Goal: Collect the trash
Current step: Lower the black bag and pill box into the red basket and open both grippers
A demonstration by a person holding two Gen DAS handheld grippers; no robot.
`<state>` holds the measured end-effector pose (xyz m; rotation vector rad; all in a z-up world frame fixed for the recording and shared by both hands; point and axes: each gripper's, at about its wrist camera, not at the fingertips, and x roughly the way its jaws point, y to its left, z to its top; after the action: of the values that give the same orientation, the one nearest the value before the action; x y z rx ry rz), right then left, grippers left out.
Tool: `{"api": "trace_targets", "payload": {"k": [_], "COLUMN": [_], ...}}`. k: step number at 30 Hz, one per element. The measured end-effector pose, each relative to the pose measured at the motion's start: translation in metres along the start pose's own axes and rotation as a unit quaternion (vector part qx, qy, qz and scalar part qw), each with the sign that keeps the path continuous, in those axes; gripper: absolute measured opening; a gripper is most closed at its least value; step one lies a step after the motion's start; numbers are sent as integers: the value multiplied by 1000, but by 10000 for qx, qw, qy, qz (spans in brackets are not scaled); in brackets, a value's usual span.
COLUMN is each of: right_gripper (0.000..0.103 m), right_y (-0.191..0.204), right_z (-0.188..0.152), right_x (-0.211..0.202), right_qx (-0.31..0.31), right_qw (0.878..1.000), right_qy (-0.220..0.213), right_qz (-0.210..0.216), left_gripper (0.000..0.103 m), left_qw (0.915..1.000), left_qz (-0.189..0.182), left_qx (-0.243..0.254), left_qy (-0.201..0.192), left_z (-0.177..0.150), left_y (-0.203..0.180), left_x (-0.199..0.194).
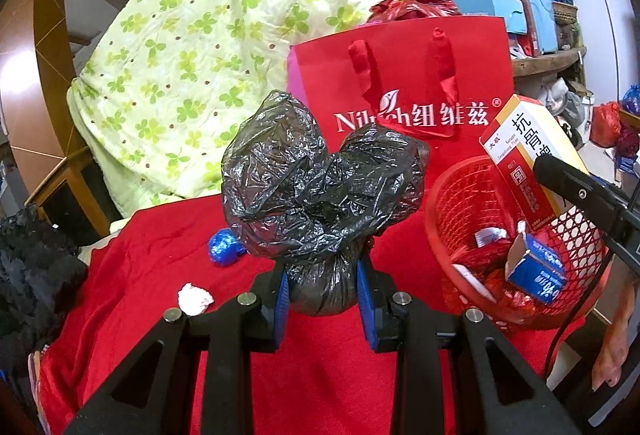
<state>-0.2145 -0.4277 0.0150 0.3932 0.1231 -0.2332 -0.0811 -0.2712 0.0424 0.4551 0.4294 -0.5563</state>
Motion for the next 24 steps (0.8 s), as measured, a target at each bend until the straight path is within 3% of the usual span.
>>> {"api": "trace_targets", "payload": {"k": [7, 12, 22, 24], "right_gripper": [48, 48, 50, 51], "right_y": [-24, -57, -120, -130], "right_z": [6, 12, 9, 6], "right_x": [-11, -19, -25, -25], "right_qx": [282, 926, 2200, 2477], "right_qw": [9992, 9947, 9715, 9650], "right_qy": [-181, -287, -193, -143], "right_qz": [-224, -339, -860, -844], "left_gripper": [32, 32, 33, 37], "left_qw": [9986, 9966, 9854, 9828], "left_qz": [-528, -827, -1694, -1836], "left_qx": [-28, -6, -159, -168], "left_qy": [10, -31, 72, 115], "left_z": [15, 25, 38, 38], "left_y": [-16, -31, -67, -73], "left_x": [4, 5, 18, 21]}}
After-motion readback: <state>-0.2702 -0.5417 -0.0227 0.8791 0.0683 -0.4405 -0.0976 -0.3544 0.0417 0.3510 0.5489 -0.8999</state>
